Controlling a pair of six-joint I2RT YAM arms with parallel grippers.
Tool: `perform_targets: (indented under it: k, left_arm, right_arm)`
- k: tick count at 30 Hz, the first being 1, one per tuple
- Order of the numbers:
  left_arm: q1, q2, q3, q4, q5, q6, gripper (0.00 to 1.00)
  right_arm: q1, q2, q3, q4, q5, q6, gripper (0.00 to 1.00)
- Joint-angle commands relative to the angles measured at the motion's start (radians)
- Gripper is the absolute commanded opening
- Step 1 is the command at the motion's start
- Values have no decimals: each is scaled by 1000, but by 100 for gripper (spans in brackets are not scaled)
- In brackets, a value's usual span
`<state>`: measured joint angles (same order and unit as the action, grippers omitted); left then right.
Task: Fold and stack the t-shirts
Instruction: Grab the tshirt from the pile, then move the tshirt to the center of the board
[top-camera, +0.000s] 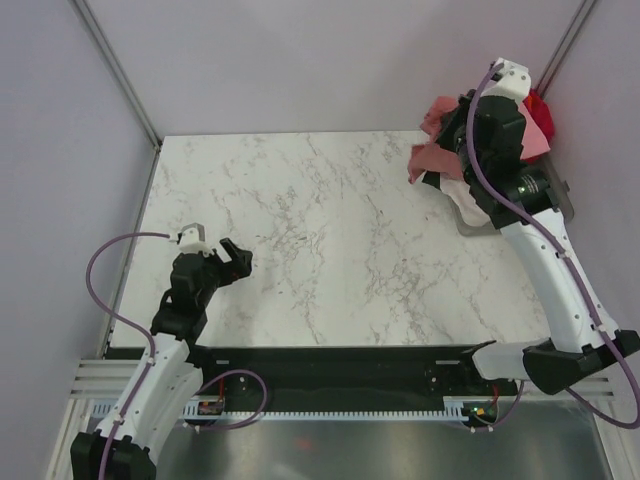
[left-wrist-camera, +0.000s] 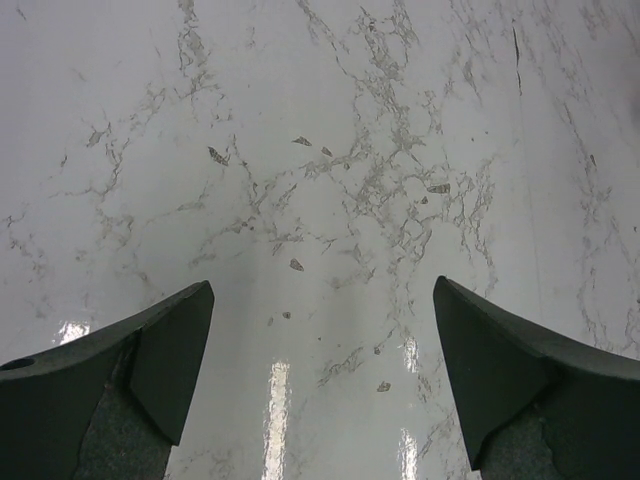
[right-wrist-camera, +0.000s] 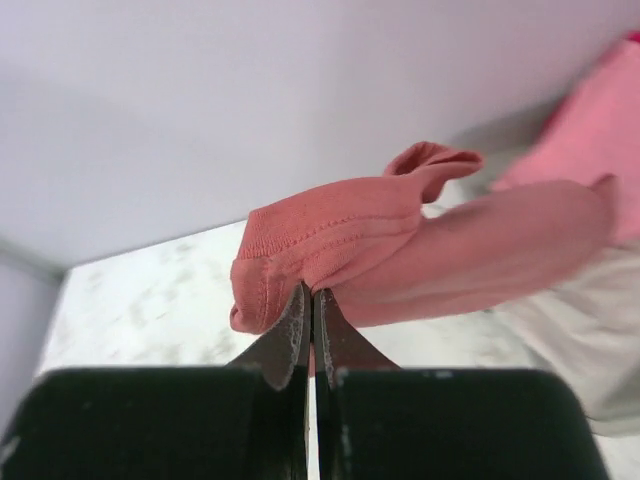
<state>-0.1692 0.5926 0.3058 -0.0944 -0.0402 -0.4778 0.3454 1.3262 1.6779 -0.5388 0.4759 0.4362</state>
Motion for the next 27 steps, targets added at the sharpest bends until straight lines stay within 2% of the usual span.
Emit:
perform_targets:
  k: [1, 3, 4, 7, 8, 11, 12, 15, 18, 19, 21, 22, 24, 25, 26, 27]
  left_arm:
    - [4, -14, 21, 41, 10, 7, 98]
    - [4, -20, 21, 38, 6, 8, 98]
    - [4, -27, 19, 35, 5, 7, 98]
    - [4, -37, 16, 32, -1, 7, 99]
    - [4, -42, 15, 30, -3, 7, 99]
    - [4, -47, 15, 27, -9, 5, 99]
    - [4, -47, 16, 25, -10, 7, 99]
    - [4, -45, 18, 21, -18, 5, 99]
    - [4, -48, 21, 12, -36, -2, 100]
    - [4, -50, 21, 4, -44, -7, 100]
    - [4, -54, 23, 1, -46, -8, 100]
    - [4, -54, 24, -4, -44, -10, 100]
    - [4, -54, 26, -10, -44, -13, 100]
    - [4, -51, 24, -14, -59, -34, 100]
    - [4, -48, 24, -22, -66, -42, 100]
    - [4, -47, 24, -24, -67, -47, 100]
  right_arm:
    - [160, 42, 115, -47, -175, -45, 0]
    - [249, 80, 202, -70, -195, -71, 0]
    - [355, 124, 241, -78, -194, -86, 0]
    - [518, 249, 475, -156, -171, -137, 0]
    - [542, 284, 632, -180, -169, -143, 0]
    - [580, 379, 846, -208, -198, -143, 0]
    - [580, 377, 858, -193, -198, -139, 0]
    - [578, 294, 742, -92, -113, -146, 0]
    - [561, 201, 509, -21, 18, -157, 0]
    - [552, 182, 370, 2, 27, -159, 0]
    - [528, 134, 226, 23, 42, -146, 0]
    - [499, 122, 86, 34, 50, -133, 0]
    - [462, 82, -56, 46, 52, -84, 1]
    - [423, 70, -187, 59, 50, -67, 6]
    - [406, 58, -248, 60, 47, -47, 26]
    - [386, 29, -306, 65, 47, -15, 30]
